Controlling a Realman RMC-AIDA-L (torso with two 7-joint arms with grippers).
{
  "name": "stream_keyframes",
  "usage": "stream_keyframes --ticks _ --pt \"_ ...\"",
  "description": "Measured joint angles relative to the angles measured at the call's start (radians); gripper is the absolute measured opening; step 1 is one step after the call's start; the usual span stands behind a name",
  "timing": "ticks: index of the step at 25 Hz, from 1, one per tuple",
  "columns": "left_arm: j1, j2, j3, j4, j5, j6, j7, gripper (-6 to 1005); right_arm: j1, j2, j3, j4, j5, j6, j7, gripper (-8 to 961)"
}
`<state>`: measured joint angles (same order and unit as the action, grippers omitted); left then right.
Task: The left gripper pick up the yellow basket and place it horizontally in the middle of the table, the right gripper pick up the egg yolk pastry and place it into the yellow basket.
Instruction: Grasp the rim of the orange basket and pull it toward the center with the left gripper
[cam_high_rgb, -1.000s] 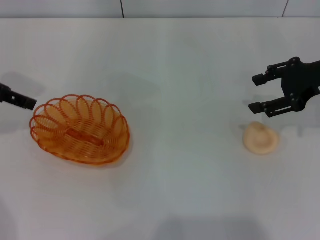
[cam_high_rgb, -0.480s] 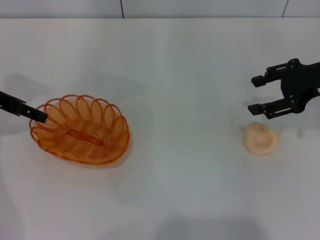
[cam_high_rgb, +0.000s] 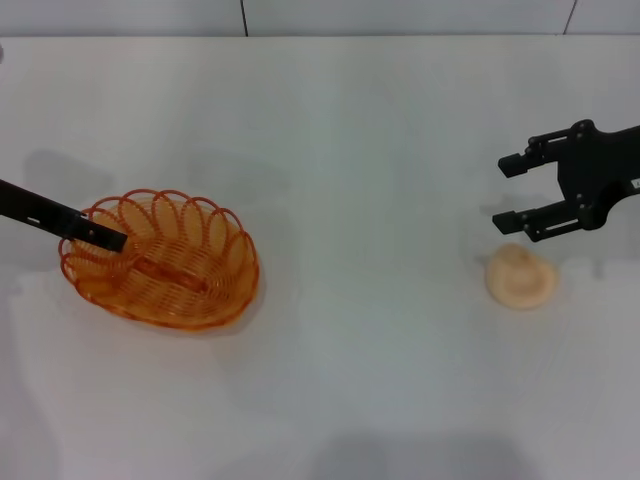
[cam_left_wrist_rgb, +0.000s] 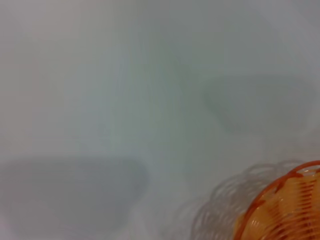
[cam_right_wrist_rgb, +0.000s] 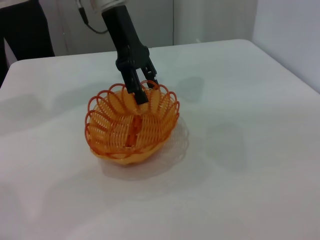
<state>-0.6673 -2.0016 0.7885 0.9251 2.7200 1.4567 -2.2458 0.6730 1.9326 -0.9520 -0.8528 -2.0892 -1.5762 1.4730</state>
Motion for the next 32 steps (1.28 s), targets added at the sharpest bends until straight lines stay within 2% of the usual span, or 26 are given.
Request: stream_keyframes --ticks 8,13,22,24,29,32 --pt "-0.004 -0.007 0.003 -0.01 0.0 -0.021 0.004 838 -0.001 0.0 0.0 0.0 -0.002 -0.003 0.0 693" --pt "-0.003 -0.016 0.008 -0.012 0.0 -0.022 0.014 616 -0.001 0.0 -0.003 0.0 -0.005 -0.005 0.001 689" --pt "-0.005 -0.022 0.009 -0.012 -0.001 -0.013 0.014 422 -0.003 0.0 0.001 0.0 -0.005 -0.005 0.001 684" --pt "-0.005 -0.029 0.01 -0.012 -0.003 -0.01 0.012 379 -0.003 -0.001 0.003 0.0 -0.004 -0.005 0.0 682" --pt "-0.005 -0.034 0.009 0.001 -0.033 0.014 0.002 179 -0.005 -0.004 0.004 -0.005 -0.002 -0.004 0.0 679" --pt "0.003 -0.034 0.009 0.026 -0.079 0.043 -0.02 157 -0.015 -0.002 0.004 -0.023 -0.002 -0.005 0.005 677"
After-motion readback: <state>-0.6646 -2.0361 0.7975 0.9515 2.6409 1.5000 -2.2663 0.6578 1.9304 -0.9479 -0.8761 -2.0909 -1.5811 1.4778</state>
